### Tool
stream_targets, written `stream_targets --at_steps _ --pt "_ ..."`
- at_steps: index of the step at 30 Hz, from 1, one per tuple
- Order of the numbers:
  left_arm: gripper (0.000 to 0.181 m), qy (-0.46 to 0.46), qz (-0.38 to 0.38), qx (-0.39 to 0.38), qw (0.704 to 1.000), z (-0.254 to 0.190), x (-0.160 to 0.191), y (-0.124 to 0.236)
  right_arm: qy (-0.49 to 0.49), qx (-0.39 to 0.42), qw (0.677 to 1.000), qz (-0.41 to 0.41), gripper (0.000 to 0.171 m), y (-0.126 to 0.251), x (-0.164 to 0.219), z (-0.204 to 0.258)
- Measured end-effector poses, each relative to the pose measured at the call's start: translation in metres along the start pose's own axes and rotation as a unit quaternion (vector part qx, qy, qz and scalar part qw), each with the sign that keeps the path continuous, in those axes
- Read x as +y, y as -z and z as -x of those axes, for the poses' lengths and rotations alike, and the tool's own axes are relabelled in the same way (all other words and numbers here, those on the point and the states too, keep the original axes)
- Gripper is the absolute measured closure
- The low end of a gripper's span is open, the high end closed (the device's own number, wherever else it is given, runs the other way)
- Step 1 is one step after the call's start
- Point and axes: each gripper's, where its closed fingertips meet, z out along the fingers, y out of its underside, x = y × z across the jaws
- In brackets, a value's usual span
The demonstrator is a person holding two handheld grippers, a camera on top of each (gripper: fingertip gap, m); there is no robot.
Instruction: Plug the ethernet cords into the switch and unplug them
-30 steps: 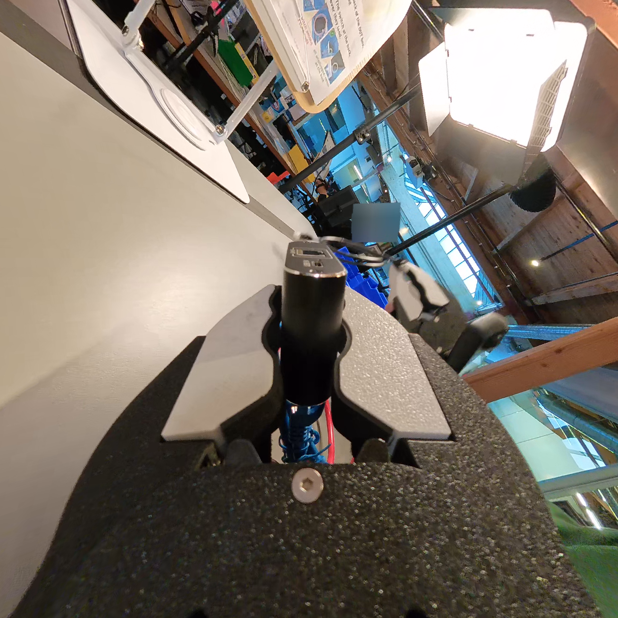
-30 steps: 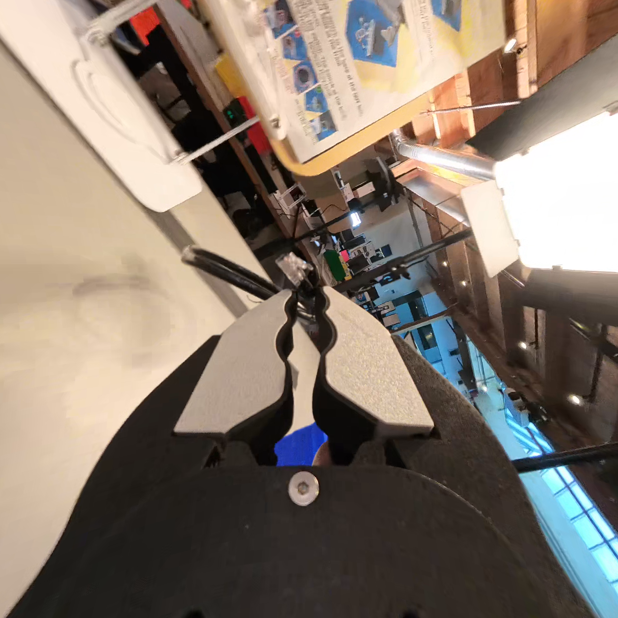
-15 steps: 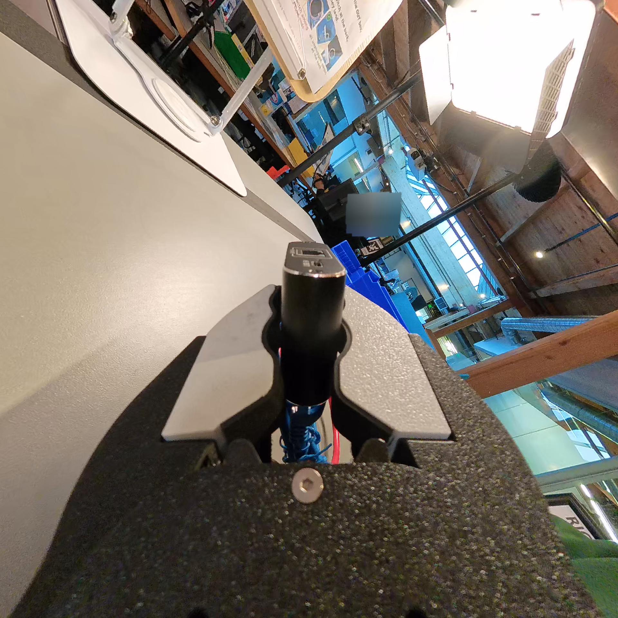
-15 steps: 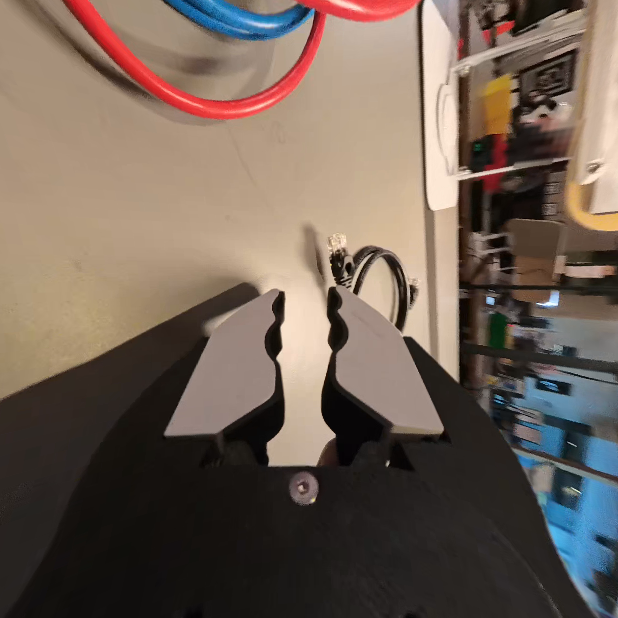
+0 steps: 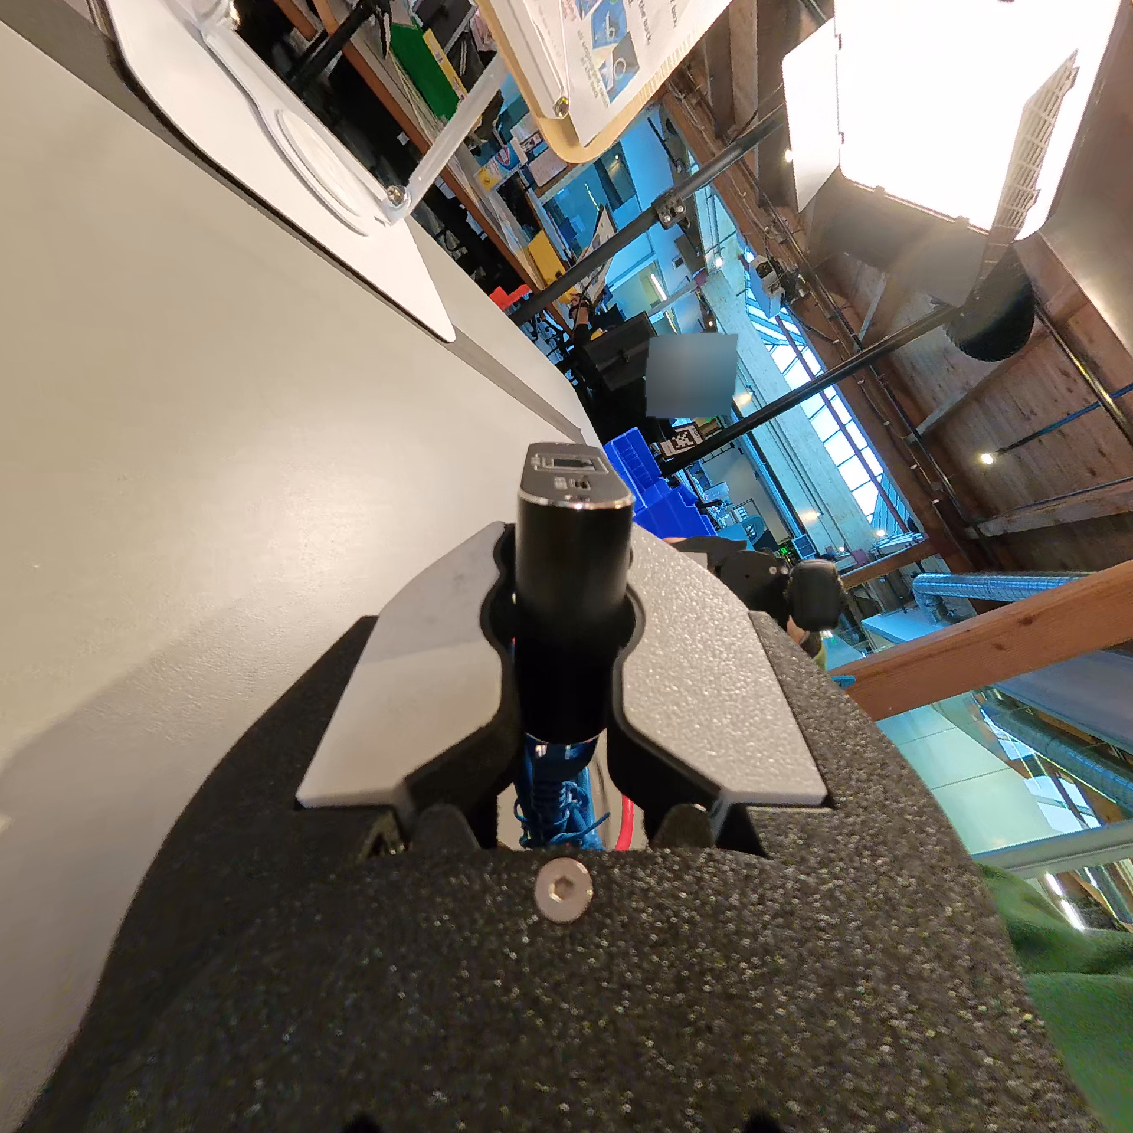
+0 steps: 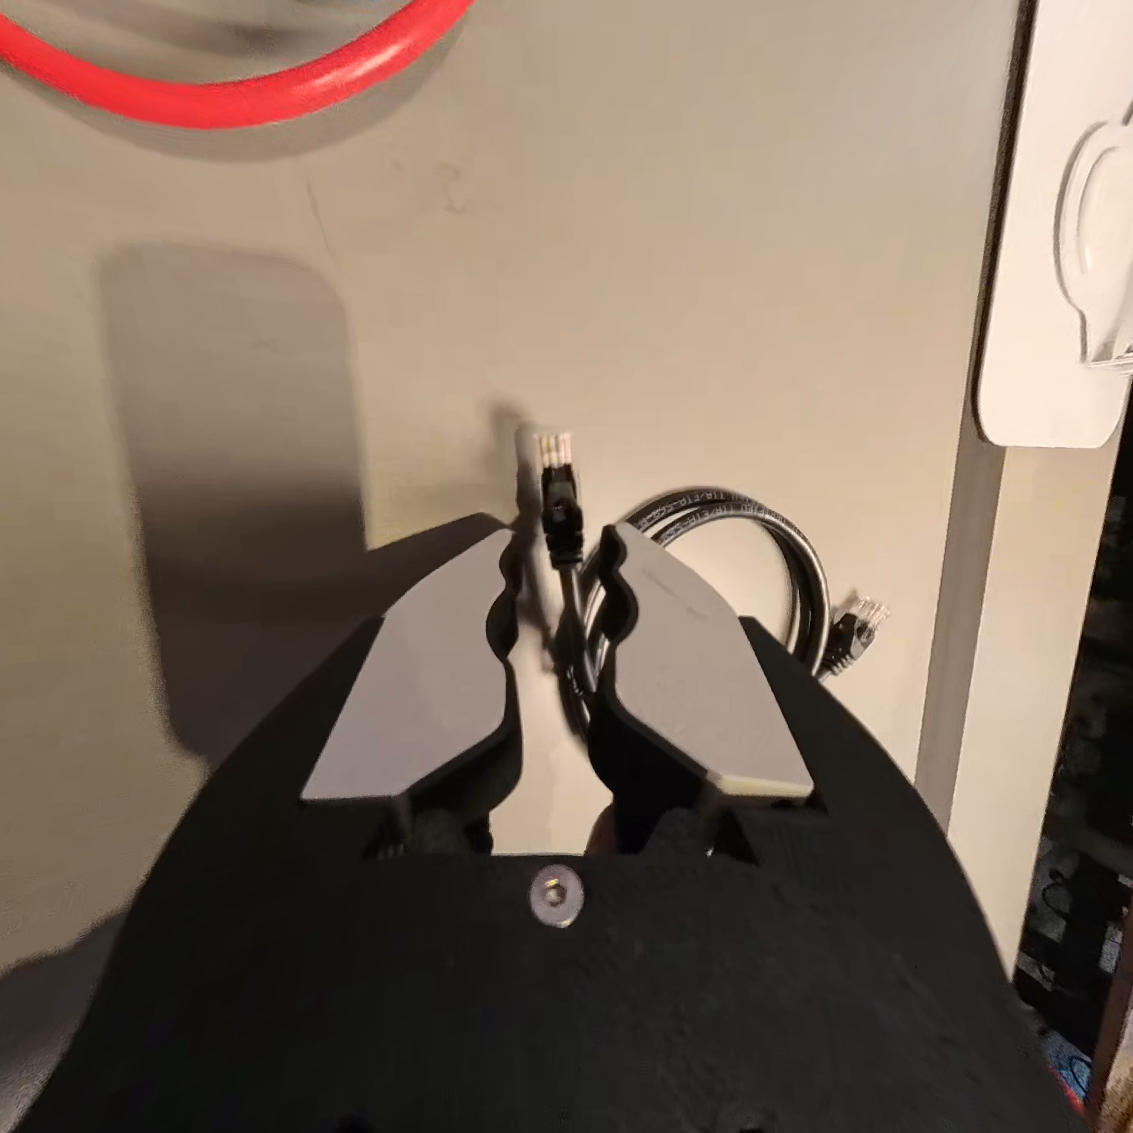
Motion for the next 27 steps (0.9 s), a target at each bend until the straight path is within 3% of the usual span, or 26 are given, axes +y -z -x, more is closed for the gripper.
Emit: stream_targets --at_steps 7,12,19,27 --pt "0.153 0.008 0.011 0.002 1.0 0.003 0.004 -0.003 -0.029 -0.022 0.999 0.005 0.159 -0.006 -0.001 -0.001" --pt "0.153 0.006 0.011 0.0 1.0 0.003 0.005 -0.004 -0.081 0.044 0.996 -0.017 0.159 -0.003 -0.011 -0.02" --pt "0.153 -0.013 -0.002 -0.012 1.0 0.004 0.005 -0.005 -0.195 0.093 0.963 -0.159 0.16 0.038 -0.093 -0.04" --pt "0.153 -0.023 -0.009 -0.019 1.0 0.005 0.008 -0.008 -0.171 0.09 0.963 -0.187 0.16 0.056 -0.18 -0.017"
